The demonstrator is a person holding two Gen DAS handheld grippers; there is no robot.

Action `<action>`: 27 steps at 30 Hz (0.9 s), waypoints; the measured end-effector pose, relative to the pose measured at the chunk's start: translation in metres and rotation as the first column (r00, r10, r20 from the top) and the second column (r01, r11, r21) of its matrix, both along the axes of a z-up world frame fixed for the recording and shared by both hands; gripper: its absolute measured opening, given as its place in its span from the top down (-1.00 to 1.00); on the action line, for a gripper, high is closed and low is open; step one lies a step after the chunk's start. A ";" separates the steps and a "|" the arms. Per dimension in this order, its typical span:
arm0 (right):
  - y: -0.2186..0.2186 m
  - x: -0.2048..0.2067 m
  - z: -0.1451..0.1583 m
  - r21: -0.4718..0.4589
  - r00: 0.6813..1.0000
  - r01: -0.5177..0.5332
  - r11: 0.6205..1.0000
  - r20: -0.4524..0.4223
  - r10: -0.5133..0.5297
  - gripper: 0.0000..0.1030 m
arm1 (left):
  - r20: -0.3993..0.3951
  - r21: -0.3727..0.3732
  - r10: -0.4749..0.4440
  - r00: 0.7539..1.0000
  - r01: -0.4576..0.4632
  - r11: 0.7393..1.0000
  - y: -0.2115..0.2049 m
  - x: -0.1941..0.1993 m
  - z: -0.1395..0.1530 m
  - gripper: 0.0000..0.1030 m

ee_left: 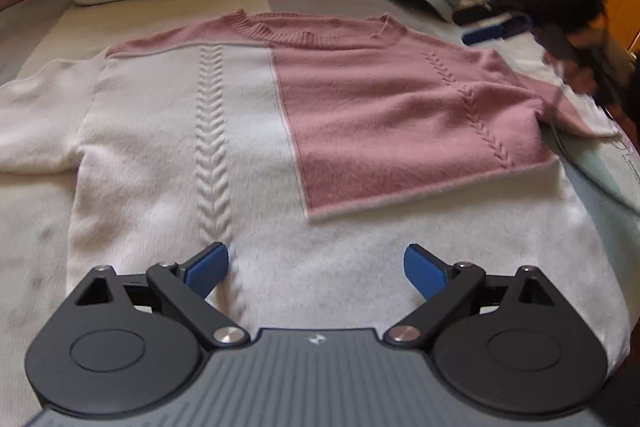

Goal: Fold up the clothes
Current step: 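Move the right gripper to the pink edge of the sweater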

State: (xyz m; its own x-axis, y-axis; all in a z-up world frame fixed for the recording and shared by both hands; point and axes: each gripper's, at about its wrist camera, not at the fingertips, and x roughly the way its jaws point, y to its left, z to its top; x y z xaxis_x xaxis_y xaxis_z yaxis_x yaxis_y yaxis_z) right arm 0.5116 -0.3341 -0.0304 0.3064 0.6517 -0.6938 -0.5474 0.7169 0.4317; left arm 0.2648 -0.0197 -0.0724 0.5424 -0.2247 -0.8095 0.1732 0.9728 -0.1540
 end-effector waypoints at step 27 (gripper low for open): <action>-0.021 0.090 -0.061 0.335 0.915 -0.147 0.931 -0.311 0.256 -0.83 | 0.005 -0.023 0.093 0.996 -0.093 0.995 -0.003 -0.012 -0.004 -0.97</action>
